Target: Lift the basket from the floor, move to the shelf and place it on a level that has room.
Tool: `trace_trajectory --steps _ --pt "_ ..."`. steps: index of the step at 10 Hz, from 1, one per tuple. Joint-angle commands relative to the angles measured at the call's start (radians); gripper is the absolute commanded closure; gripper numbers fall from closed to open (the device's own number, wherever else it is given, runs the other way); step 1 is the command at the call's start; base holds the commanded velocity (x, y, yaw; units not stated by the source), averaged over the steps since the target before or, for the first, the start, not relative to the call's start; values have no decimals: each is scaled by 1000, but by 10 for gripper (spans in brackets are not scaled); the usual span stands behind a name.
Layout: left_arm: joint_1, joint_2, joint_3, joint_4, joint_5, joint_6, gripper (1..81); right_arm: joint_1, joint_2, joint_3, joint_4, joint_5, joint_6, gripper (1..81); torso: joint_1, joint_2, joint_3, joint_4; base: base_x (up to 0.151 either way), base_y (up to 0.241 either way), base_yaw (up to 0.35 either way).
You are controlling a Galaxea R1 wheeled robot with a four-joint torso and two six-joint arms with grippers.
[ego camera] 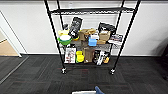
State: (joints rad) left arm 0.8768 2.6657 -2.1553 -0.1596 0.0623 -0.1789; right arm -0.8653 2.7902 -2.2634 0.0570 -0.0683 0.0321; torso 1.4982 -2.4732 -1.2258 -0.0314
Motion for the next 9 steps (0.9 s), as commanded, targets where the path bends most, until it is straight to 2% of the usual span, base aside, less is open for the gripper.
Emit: trace_trajectory --steps 1,2,4,8,9 --pt "-117 -33 64 -66 23 -4 811 91 -45 78 17 -25 40 811 0 0 0 0 0 0 0" --pt "-117 -35 78 -64 22 -4 811 84 -71 117 15 -10 63 811 -64 100 0 0 0 0 0" --pt "-117 -35 97 -60 22 -2 811 73 -113 167 14 22 86 811 -73 115 0 0 0 0 0" --pt "-118 -30 117 -57 11 -1 811 70 -130 187 15 24 92 811 -154 245 0 0 0 0 0" --pt "-120 -32 129 -57 11 -1 811 71 -133 191 14 24 94 811 -177 281 45 0 0 0 0"
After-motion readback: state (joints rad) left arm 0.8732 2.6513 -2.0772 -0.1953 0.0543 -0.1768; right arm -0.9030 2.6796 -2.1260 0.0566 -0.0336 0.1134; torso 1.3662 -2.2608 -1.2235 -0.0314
